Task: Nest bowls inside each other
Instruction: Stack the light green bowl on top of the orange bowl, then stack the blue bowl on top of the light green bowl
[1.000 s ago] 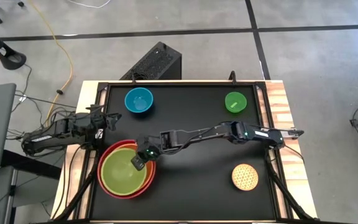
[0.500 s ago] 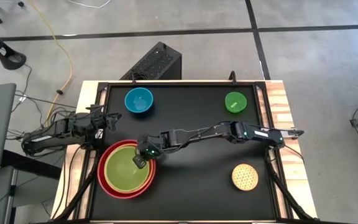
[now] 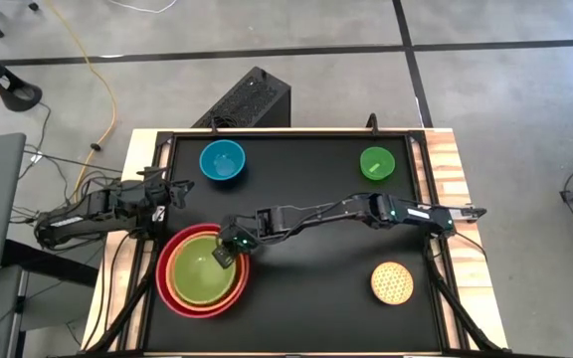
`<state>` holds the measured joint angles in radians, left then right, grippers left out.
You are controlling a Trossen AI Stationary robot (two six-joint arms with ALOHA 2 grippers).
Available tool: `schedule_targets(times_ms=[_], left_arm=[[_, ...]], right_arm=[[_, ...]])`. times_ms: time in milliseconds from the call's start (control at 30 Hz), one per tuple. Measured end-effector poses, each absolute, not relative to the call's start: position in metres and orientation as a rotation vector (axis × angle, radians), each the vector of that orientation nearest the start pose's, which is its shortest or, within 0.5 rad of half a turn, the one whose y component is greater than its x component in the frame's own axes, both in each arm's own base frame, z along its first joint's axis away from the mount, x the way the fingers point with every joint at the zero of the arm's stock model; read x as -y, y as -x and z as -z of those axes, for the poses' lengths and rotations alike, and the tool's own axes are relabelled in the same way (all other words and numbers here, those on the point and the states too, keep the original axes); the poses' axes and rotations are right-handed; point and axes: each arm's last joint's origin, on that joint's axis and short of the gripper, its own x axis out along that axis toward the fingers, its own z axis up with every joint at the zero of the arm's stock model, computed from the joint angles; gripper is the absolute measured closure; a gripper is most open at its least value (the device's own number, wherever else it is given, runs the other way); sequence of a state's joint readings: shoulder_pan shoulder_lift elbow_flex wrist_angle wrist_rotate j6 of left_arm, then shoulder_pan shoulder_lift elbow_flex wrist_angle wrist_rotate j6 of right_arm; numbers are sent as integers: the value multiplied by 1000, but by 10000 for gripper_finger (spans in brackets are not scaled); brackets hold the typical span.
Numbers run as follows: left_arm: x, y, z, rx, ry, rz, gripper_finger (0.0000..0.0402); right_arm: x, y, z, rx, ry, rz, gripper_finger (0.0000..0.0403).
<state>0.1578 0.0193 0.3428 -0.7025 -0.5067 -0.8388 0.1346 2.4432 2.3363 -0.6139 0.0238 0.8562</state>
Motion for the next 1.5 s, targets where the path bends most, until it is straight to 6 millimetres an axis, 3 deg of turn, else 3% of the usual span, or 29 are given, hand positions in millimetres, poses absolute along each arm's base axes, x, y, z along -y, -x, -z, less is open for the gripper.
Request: schedule_targets(times_ms=[267, 700, 833, 1300, 1500], left_arm=[[-23, -53, -208, -88, 729, -775, 274], [-22, -53, -208, -92, 742, -761, 274], [-22, -53, -208, -96, 746, -754, 274], [-21, -53, -207, -121, 779, -712, 274], [-21, -53, -206, -123, 796, -715, 274]], right_arm=[[-71, -542, -249, -702, -744, 152, 221], [-46, -527, -295, -623, -703, 151, 230], [-16, -525, -308, -576, -718, 192, 232], [128, -509, -309, -503, -820, 343, 232], [165, -498, -309, -479, -890, 384, 232]])
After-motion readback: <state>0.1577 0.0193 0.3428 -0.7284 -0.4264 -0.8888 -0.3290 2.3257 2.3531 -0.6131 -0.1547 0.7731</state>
